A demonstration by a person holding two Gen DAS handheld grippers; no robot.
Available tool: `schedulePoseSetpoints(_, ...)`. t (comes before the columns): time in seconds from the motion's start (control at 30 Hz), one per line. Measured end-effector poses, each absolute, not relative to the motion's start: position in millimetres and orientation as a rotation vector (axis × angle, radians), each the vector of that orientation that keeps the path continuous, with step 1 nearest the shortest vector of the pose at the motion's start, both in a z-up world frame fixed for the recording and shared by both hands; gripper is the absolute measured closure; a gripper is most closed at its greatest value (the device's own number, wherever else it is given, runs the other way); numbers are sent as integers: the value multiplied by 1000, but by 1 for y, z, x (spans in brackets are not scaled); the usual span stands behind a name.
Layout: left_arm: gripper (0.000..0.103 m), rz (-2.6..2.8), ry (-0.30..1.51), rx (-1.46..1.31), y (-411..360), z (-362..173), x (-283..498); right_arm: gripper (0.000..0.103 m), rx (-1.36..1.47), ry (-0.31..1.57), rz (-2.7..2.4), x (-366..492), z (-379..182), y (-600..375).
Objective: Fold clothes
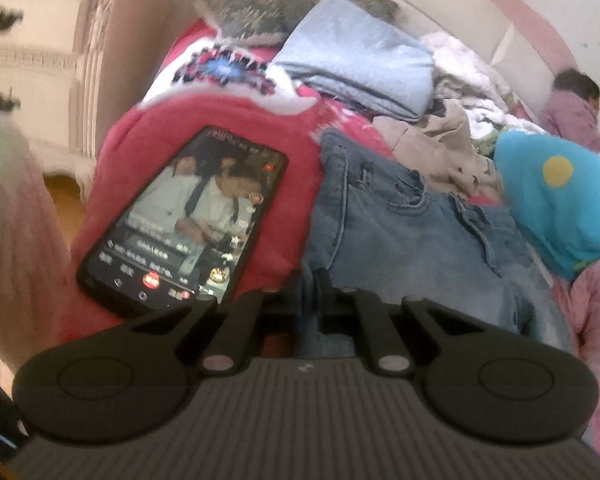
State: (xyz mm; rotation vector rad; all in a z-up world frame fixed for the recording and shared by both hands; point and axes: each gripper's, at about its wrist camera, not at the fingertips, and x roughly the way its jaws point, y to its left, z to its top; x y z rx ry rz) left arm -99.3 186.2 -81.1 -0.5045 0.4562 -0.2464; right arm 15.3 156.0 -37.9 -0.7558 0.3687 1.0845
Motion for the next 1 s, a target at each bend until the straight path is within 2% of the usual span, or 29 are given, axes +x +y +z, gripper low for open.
schedulePoseSetpoints(0.1, 86, -252, 427, -483, 182, -76, -105, 91, -620, 408, 1102, 20, -17, 134)
schedulePoseSetpoints(0.17, 80, -240, 375, -454, 178, -71, -114, 84, -556, 388, 1054, 21, -1, 111)
schedulePoseSetpoints(0.23, 75, -227, 333, -422, 174, -67, -122, 81, -483, 368, 975, 23, 17, 76)
schedulePoseSetpoints(0.4, 71, -207, 326, -353, 156, -61, -130, 76, -201, 390, 732, 5, 55, -47)
schedulePoseSetpoints(0.47, 69, -205, 333, -336, 146, -56, -132, 66, -69, 384, 660, -24, 58, -96)
schedulePoseSetpoints(0.53, 66, -207, 345, -307, 135, -49, -127, 55, 50, 371, 597, -55, 56, -139)
schedulePoseSetpoints(0.7, 62, -228, 421, -242, 99, -28, -100, 46, 262, 353, 441, -122, 23, -207)
schedulePoseSetpoints(0.83, 58, -236, 489, -162, 66, -12, -63, 40, 422, 348, 342, -127, 6, -245)
schedulePoseSetpoints(0.97, 51, -224, 487, -67, 42, -8, -26, 22, 542, 336, 231, -125, -7, -275)
schedulePoseSetpoints(1.0, 51, -220, 490, -52, 38, -9, -18, 21, 550, 341, 210, -124, -11, -279)
